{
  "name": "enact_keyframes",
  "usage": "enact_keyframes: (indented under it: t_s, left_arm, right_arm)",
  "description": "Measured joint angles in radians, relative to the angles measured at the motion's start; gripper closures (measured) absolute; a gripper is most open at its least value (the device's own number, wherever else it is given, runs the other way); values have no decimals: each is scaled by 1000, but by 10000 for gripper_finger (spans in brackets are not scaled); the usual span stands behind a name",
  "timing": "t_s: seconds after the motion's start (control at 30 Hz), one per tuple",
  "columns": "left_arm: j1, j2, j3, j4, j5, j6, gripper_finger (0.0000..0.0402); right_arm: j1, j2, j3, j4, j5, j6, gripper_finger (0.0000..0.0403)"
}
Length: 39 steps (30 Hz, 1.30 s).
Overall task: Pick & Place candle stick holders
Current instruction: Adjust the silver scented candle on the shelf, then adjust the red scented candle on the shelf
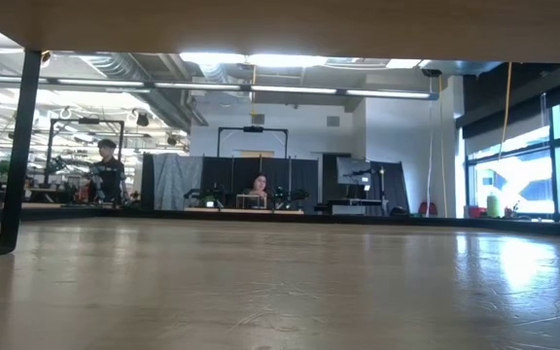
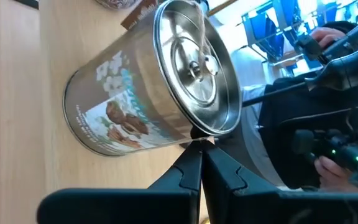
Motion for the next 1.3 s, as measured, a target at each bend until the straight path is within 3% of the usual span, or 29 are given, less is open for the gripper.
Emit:
enact_keyframes:
  t_s: [0.17,0.3,0.4,0.6,0.67,1.3]
  left_arm:
    - [-3,-9,0,-26,-6,-7,400]
    - [-1,-52,0,-71,-68,-5,400]
    - [6,-93,0,-116,-169,3,400]
    - [19,-176,1,-181,-490,-23,400]
    - [18,-197,1,-181,-541,-32,400]
    - [2,-230,1,-178,-607,-26,400]
  right_arm:
    - [0,0,0,0,-19,-4,57]
    - [0,0,0,0,-23,-9,57]
    - [0,0,0,-8,-23,-9,57]
    - [0,6,0,-36,-20,-18,57]
    - [0,20,0,-48,-43,-19,57]
    - [-8,139,-1,-62,-43,-22,96]
